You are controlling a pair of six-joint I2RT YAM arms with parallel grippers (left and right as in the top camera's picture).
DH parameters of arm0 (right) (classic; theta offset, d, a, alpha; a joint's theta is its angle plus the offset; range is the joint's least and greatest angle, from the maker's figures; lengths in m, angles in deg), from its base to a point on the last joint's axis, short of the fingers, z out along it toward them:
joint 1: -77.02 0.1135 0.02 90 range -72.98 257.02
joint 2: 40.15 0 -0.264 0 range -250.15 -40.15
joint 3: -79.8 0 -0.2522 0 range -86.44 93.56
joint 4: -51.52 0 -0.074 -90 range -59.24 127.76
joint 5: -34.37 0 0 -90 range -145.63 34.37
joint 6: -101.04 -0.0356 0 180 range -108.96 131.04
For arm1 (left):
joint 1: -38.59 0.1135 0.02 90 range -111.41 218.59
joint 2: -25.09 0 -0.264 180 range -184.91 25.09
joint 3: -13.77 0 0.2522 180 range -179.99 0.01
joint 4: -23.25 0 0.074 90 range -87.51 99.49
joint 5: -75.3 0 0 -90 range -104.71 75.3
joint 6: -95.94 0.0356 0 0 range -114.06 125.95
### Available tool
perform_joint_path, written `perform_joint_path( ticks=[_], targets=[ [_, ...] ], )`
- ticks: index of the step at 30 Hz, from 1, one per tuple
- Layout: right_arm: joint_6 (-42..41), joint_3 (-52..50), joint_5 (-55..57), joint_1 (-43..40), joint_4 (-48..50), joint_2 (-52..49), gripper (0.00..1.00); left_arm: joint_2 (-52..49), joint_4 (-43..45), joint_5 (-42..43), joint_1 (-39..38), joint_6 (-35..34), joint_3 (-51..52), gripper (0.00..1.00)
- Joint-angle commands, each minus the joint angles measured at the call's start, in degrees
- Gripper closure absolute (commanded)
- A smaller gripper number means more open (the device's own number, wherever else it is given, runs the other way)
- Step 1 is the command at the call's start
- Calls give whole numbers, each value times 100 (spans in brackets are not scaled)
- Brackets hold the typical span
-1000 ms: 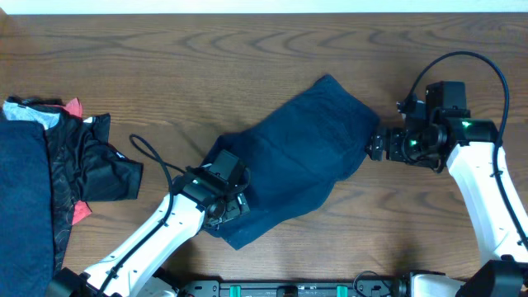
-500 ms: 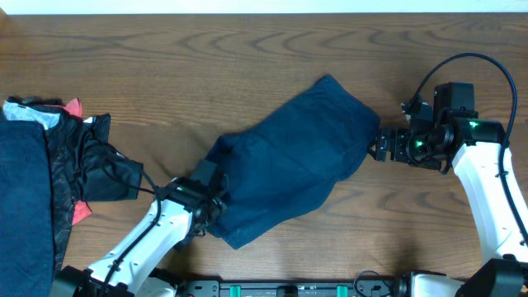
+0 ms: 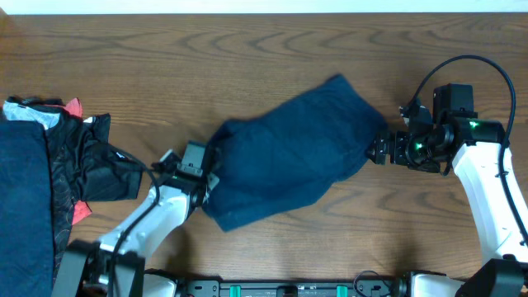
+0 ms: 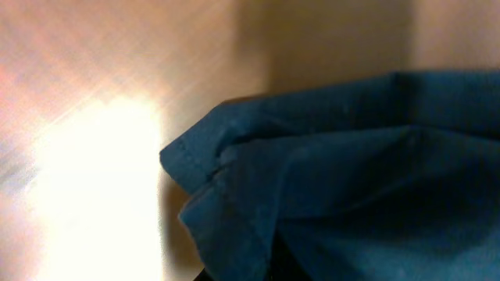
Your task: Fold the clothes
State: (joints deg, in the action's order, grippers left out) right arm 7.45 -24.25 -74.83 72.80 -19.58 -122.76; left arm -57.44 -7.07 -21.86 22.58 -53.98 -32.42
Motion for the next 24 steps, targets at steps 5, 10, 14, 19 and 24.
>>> perform_joint_path(
  ticks=[5,10,14,19,24],
  targets=[
    [92,114,-46,-55,142,31,1,-385,625,42,693,1038,-393,94],
    [90,114,-31,-55,389,31,1,-385,1126,46,1314,1873,-994,94],
    [92,114,-28,-55,514,31,1,-385,1456,192,1609,2354,-1379,94],
    [90,114,-26,-55,678,31,1,-391,2299,422,1659,2712,-1449,94],
    [92,114,144,-55,780,31,1,-398,2487,525,1659,2791,-1449,26]
  ],
)
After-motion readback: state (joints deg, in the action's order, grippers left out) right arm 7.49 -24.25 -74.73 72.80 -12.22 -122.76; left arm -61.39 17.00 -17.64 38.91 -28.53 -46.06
